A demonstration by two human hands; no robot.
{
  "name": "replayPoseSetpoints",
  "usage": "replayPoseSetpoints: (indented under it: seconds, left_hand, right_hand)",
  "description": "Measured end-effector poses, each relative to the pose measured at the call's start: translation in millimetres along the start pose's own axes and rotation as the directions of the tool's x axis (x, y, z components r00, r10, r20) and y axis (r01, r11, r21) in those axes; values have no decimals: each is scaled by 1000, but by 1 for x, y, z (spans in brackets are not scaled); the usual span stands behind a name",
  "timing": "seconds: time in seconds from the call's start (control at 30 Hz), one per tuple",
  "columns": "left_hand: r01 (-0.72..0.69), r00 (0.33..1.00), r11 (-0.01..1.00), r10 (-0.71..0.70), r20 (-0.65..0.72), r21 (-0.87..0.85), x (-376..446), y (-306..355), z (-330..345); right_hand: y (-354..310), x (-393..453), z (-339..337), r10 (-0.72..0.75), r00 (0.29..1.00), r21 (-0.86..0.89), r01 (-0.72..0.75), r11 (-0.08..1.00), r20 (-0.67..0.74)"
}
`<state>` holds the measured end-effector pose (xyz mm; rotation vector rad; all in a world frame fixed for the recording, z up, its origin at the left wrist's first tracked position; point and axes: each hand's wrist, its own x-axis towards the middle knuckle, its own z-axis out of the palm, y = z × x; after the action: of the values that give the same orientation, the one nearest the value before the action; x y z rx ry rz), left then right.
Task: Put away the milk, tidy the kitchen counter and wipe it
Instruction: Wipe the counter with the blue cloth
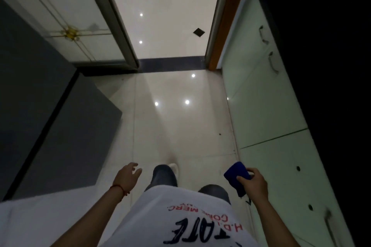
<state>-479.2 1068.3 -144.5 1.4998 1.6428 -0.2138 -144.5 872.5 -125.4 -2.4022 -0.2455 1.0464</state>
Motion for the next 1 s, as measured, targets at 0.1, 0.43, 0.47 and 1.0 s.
replayPoseSetpoints:
  seconds: [0.1, 0.43, 0.47, 1.0]
  left_hand:
    - [-104, 995, 993, 104, 5, 56, 58, 67, -41]
    - [-353, 935, 906, 331, 131, 231, 166, 268, -57]
    - [-362, 931, 900, 338, 137, 241, 171, 281, -53]
    - [-854, 514, 427, 780, 357, 297, 184, 564, 17]
  right_hand:
    - [-23, 15, -2, 37, 998, 50, -34, 998, -49]
    - [-91, 94, -19, 89, 987, 237, -54, 970, -136]
    - [-100, 105, -23, 77, 987, 253, -39, 967, -141]
    - [-228, 204, -162, 31, 845, 502, 286, 816, -533]
